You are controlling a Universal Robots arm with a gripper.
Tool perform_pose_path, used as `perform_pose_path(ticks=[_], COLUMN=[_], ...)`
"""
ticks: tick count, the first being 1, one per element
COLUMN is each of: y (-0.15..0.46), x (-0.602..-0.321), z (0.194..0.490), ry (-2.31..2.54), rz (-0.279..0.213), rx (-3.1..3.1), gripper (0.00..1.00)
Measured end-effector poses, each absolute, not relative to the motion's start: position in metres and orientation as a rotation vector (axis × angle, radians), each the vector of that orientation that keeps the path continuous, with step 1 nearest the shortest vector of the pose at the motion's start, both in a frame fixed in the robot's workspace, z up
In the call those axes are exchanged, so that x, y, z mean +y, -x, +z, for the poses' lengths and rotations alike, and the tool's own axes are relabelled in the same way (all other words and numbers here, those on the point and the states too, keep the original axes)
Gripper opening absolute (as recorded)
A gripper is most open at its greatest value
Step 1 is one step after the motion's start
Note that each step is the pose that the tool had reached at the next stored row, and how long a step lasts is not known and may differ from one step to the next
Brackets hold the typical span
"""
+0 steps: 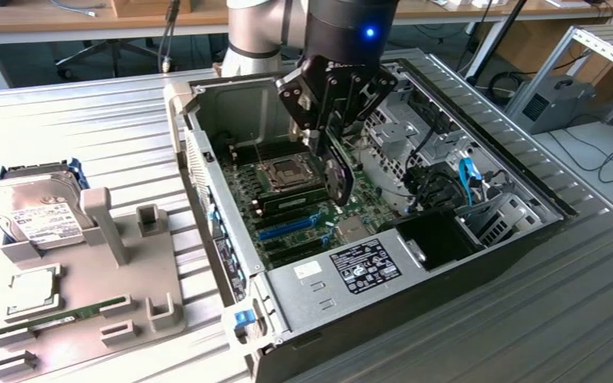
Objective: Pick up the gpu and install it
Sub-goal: 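Pick up the gpu and move the gpu toward the slot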
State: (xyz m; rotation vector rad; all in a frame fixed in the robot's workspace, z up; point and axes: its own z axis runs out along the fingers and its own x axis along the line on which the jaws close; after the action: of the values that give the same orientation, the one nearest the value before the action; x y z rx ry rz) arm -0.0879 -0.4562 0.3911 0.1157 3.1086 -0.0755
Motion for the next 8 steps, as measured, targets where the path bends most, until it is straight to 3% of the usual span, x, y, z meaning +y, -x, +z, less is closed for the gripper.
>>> perform_pose_path(ticks=[8], y=[0.0787], x=[-0.4533], z=[0.3890], ry=[-0.116], rz=[-0.078], rx=[3.108], gripper=[0.26])
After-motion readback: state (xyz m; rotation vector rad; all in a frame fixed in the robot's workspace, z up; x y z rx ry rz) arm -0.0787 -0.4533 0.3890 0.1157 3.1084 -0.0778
